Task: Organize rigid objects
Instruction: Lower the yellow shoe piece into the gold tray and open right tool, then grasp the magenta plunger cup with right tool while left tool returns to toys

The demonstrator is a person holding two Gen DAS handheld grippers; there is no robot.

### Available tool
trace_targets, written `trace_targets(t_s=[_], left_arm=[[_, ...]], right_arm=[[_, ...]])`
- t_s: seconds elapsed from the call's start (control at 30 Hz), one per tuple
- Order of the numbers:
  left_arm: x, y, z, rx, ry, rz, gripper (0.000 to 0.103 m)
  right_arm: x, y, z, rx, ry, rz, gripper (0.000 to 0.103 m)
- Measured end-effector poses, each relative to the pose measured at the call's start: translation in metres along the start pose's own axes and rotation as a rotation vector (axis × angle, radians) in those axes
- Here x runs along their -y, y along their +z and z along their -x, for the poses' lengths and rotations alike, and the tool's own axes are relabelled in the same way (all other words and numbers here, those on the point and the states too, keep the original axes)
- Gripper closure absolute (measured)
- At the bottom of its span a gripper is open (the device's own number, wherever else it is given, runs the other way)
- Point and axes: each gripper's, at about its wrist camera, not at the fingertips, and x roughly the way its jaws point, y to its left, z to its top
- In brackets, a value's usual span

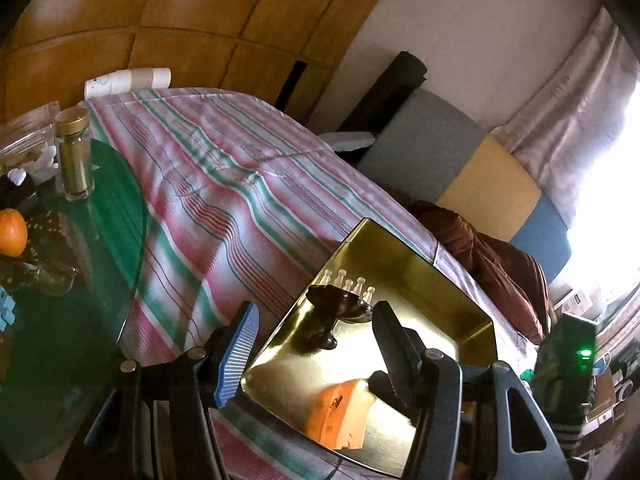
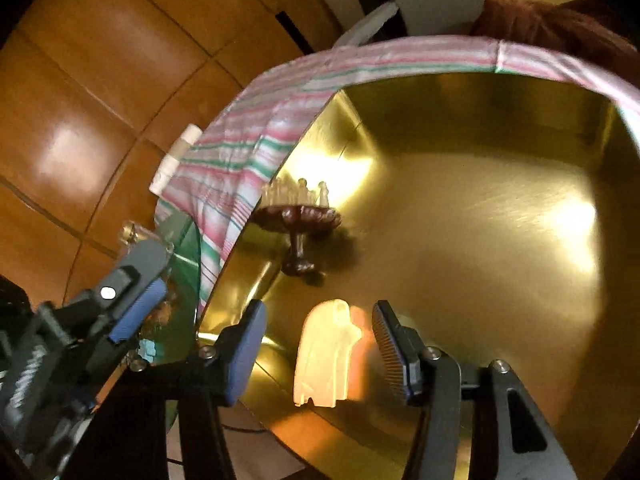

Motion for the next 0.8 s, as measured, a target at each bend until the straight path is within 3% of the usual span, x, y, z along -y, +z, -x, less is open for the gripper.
trace_targets(t_s=[0.37,0.8], left_arm=[[0.031,-0.021,0.002,-0.034,-0.086,-0.119,0.043],[0.071,-0.048,0.011,-0.059,-0.174,-0.294,0.043]], right_arm=[[0.012,-0.007,0.079,0.161,-0.076,0.012,0.040],[0.042,-0.042,0.150,0.306,-0.268,0.031,0.040]])
